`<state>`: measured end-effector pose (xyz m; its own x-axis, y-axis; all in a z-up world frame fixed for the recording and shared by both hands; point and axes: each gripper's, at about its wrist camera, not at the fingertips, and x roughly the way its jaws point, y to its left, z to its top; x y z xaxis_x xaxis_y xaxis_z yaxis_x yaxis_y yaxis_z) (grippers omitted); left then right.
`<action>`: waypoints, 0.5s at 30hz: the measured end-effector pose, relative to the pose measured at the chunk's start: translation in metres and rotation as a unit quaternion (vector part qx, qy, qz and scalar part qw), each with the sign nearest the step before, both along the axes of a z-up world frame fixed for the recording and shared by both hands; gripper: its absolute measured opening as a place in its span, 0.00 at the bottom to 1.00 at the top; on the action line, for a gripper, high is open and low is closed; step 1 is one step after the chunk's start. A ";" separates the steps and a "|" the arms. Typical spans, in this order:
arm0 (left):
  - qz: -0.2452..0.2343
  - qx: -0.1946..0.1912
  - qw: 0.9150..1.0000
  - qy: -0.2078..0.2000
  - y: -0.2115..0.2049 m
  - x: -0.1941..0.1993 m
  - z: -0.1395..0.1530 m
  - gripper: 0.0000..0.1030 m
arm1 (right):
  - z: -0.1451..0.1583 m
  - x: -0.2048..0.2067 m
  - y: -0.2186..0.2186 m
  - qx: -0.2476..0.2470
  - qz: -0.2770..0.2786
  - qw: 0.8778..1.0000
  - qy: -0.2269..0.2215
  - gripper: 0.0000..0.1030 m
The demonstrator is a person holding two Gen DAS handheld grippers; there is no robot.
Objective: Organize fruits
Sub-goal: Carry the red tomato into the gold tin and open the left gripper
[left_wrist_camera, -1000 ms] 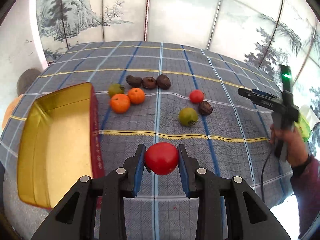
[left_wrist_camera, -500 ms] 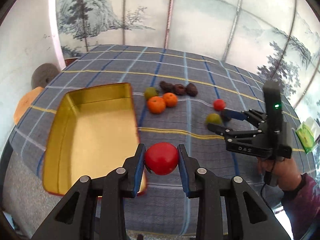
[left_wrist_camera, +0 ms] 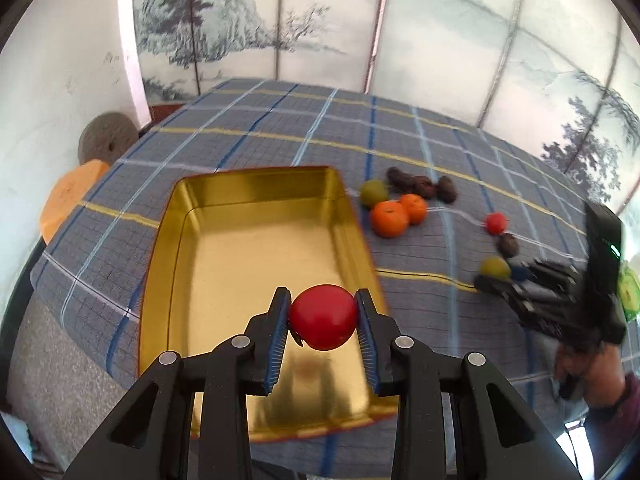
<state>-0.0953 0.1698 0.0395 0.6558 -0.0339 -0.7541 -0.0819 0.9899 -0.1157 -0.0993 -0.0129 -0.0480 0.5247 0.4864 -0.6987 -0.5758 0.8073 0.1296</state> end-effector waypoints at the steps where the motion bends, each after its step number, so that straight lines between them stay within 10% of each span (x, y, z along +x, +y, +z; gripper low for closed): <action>1: 0.004 -0.002 1.000 0.004 0.005 0.005 -0.003 0.33 | -0.002 -0.004 0.004 -0.002 0.002 1.000 0.002 0.31; 15: 0.024 0.093 0.995 0.031 0.041 0.073 -0.024 0.34 | -0.013 -0.011 0.019 -0.014 0.001 1.000 0.007 0.31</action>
